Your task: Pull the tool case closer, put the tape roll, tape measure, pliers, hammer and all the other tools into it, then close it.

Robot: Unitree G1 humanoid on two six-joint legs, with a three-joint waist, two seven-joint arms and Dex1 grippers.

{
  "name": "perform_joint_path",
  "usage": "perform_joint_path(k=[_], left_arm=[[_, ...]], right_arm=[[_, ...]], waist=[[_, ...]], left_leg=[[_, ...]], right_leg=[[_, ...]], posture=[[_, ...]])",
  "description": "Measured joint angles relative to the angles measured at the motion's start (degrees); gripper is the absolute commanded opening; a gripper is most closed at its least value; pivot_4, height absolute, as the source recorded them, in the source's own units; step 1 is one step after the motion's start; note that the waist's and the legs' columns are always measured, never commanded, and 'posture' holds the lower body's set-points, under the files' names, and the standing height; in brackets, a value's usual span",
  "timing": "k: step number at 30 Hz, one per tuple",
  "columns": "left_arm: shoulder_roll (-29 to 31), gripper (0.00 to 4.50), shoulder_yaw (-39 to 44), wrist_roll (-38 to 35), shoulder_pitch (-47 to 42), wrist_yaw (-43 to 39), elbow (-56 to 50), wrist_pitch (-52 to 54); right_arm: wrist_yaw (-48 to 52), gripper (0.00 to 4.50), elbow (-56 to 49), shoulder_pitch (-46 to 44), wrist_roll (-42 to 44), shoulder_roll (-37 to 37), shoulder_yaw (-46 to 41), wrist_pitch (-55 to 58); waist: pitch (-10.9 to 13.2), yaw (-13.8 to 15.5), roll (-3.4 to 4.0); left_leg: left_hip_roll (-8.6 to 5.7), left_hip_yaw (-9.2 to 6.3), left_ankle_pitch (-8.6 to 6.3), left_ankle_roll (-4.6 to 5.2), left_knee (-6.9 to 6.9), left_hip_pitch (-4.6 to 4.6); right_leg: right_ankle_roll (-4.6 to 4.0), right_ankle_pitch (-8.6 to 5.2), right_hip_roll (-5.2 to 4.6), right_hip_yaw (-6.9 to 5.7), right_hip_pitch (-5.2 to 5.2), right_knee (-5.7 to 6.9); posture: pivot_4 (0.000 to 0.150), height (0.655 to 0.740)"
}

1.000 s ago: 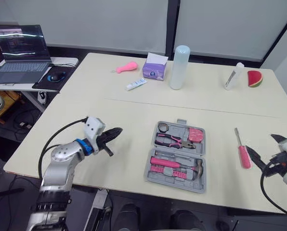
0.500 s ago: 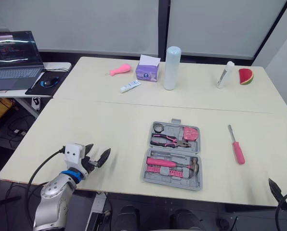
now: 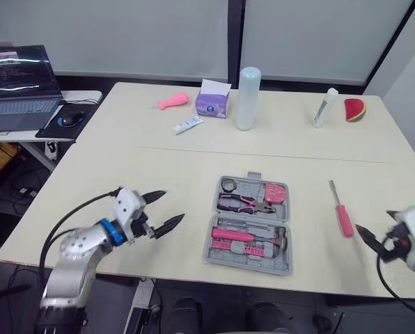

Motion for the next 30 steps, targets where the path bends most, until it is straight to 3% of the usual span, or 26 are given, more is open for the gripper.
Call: perform_joint_path(k=[8, 13, 26, 30], left_arm=[[1.45, 4.49, -7.96, -3.06, -8.12, -9.24, -2.20, 4.29], [1.40, 4.49, -11.67, -3.33, -11.43, -11.96, -3.61, 6.06], [-0.06, 4.49, -16.06, -4.21, -19.24, -14.63, -5.53, 11.04], [-1.38, 4.50, -16.21, -4.47, -20.59, -14.60, -5.72, 12.51]], right_arm=[[-4.17, 4.50, 0.89, -11.13, 0.12, 0.62, 7.29, 13.13], [-6.93, 4.50, 6.66, -17.08, -0.35, 3.10, 10.41, 16.66], [-14.57, 4.50, 25.88, -29.25, -7.13, 8.23, 16.91, 15.48], [-17.07, 3.61, 28.22, -30.59, -8.01, 10.04, 16.75, 14.89]], waist=[[0.03, 0.00, -0.05], [0.04, -0.12, -0.05], [0.06, -0.11, -0.04], [0.06, -0.18, -0.04]], left_leg=[[-0.03, 0.01, 0.09, -0.17, -0.05, -0.16], [0.00, 0.00, 0.09, -0.17, -0.01, -0.12], [-0.02, -0.02, 0.10, -0.17, 0.15, -0.34], [-0.01, -0.04, 0.10, -0.17, 0.22, -0.44]], right_leg=[[0.00, 0.00, 0.03, 0.11, -0.09, -0.09], [0.00, 0.00, 0.04, 0.13, -0.09, -0.03], [0.00, 0.00, 0.05, 0.10, -0.22, -0.02], [0.00, 0.00, 0.05, 0.09, -0.28, -0.01]], posture=[[0.150, 0.7161], [0.150, 0.7161], [0.150, 0.7161], [0.150, 0.7161]])
